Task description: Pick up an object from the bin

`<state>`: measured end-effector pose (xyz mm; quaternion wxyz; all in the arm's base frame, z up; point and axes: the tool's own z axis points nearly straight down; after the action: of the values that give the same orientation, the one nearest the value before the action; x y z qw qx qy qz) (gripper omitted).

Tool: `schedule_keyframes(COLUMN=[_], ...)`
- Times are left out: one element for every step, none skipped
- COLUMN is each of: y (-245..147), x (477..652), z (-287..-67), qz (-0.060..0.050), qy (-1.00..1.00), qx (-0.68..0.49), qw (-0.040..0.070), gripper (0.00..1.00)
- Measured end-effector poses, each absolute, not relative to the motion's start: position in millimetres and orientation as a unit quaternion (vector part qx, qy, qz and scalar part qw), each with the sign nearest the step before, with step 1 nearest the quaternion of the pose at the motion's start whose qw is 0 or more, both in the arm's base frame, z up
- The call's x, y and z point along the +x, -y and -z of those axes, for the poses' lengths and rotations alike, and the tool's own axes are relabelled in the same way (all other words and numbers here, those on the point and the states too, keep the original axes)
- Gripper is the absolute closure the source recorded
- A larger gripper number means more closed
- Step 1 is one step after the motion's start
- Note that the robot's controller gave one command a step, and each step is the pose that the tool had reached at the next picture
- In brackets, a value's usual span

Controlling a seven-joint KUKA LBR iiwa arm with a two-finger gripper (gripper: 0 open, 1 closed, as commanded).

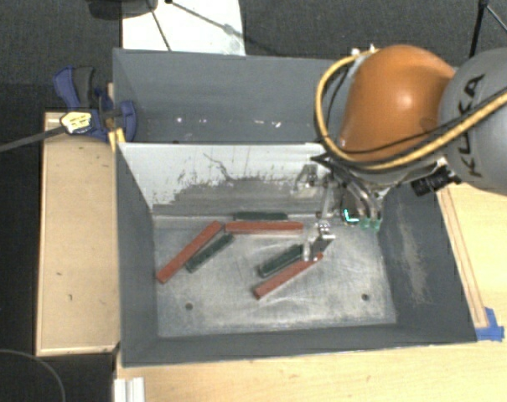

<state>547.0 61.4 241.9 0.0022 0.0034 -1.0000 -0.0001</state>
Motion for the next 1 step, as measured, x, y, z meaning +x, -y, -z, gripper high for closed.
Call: schedule_keyframes(y=[-61.1], x=[548.5], z=[-245.9], qz=[0.000], qy=[1.000], qx=[0.003], qw=[-0.002], gripper=[0.00])
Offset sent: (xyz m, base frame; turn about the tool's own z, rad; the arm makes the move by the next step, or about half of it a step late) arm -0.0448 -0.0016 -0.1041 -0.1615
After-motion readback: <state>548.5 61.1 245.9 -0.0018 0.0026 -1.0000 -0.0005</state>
